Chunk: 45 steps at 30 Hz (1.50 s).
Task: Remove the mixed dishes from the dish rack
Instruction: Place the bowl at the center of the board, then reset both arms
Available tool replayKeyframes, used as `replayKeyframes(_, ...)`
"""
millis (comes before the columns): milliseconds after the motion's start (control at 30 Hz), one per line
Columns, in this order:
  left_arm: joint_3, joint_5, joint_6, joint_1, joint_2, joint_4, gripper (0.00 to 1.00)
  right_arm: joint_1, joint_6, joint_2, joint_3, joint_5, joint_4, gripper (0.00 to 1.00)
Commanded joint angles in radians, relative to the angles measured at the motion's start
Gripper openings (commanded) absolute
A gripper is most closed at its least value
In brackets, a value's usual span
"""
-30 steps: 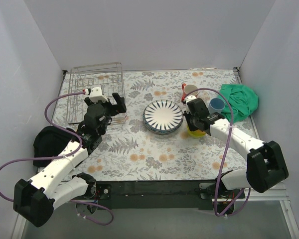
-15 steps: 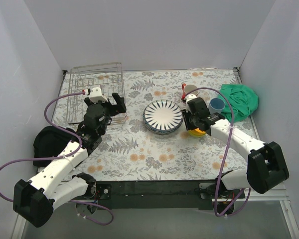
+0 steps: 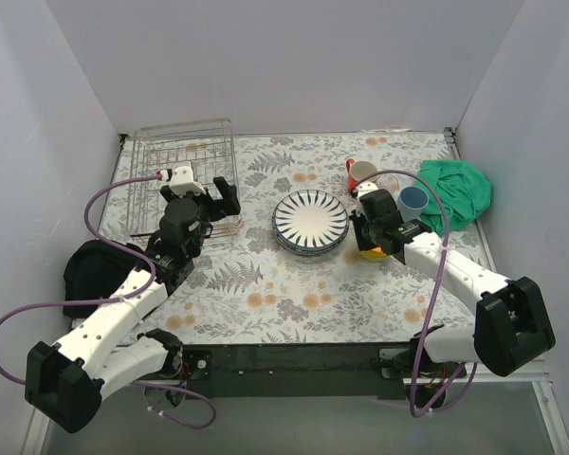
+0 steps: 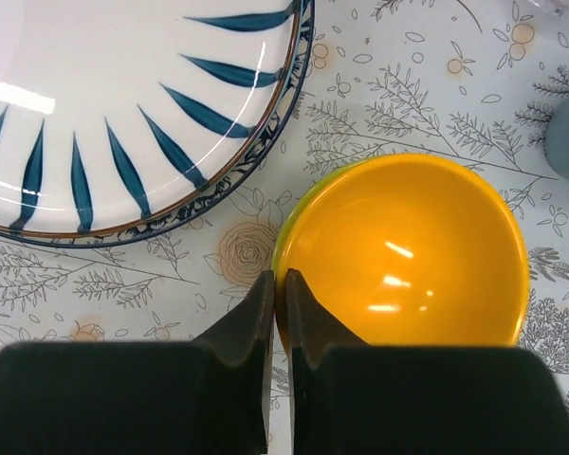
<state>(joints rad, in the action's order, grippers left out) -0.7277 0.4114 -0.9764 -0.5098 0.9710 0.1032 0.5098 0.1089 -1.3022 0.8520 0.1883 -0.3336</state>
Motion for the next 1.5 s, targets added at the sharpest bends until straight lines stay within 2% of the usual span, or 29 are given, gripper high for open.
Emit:
replayKeyframes(0, 0.008, 0.012, 0.001, -0.001, -0.034, -0.01, 0.98, -0.005, 0.009, 0.012, -0.048, 0.03, 0.062, 0.08)
replayKeyframes(100, 0.008, 0.015, 0.001, -0.001, -0.035, -0.011, 0.98, -0.005, 0.008, 0.021, -0.077, 0.036, 0.102, 0.02)
replayKeyframes(267, 0.01, 0.02, 0.002, -0.001, -0.034, -0.01, 0.98, -0.005, 0.012, 0.037, -0.114, 0.049, 0.145, 0.04)
replayKeyframes(367, 0.008, 0.02, 0.001, -0.002, -0.035, -0.01, 0.98, -0.005, 0.025, 0.066, -0.13, 0.05, 0.163, 0.16)
replayKeyframes(400, 0.008, 0.018, 0.002, -0.001, -0.035, -0.008, 0.98, -0.005, 0.028, 0.081, -0.133, 0.036, 0.171, 0.27)
replayKeyframes(467, -0.002, 0.02, 0.001, -0.001, -0.029, -0.01, 0.98, -0.005, 0.035, 0.136, -0.137, 0.016, 0.201, 0.4)
replayKeyframes(500, -0.015, 0.02, 0.002, 0.002, -0.022, -0.014, 0.98, -0.005, 0.035, 0.153, -0.136, 0.007, 0.215, 0.51)
replayKeyframes(567, -0.065, -0.005, -0.007, 0.011, 0.014, -0.049, 0.98, -0.004, 0.035, 0.187, -0.11, 0.0, 0.241, 0.61)
replayKeyframes(600, -0.081, -0.013, -0.024, 0.025, 0.024, -0.06, 0.98, -0.005, 0.031, 0.19, -0.094, 0.003, 0.252, 0.69)
replayKeyframes(733, -0.145, -0.062, -0.08, 0.077, 0.064, -0.124, 0.98, -0.025, 0.012, 0.158, 0.019, 0.019, 0.255, 0.86)
replayKeyframes(867, -0.185, -0.132, -0.139, 0.142, 0.048, -0.222, 0.98, -0.126, 0.02, 0.126, 0.102, 0.005, 0.254, 0.91)
replayKeyframes(933, -0.199, -0.134, -0.156, 0.177, 0.011, -0.256, 0.98, -0.229, 0.056, 0.135, 0.127, -0.041, 0.243, 0.92)
replayKeyframes(1033, -0.225, -0.114, -0.172, 0.215, -0.054, -0.342, 0.98, -0.365, 0.101, 0.187, 0.143, -0.069, 0.191, 0.92)
replayKeyframes(1100, -0.242, -0.1, -0.179, 0.231, -0.092, -0.417, 0.98, -0.427, 0.115, 0.265, 0.14, -0.026, 0.16, 0.93)
replayKeyframes(1233, -0.311, -0.059, -0.154, 0.231, -0.254, -0.508, 0.98, -0.448, 0.12, 0.438, 0.131, 0.077, 0.084, 0.95)
replayKeyframes(1467, -0.377, 0.079, -0.077, 0.226, -0.446, -0.671, 0.98, -0.447, 0.032, 0.781, 0.098, 0.076, 0.016, 0.98)
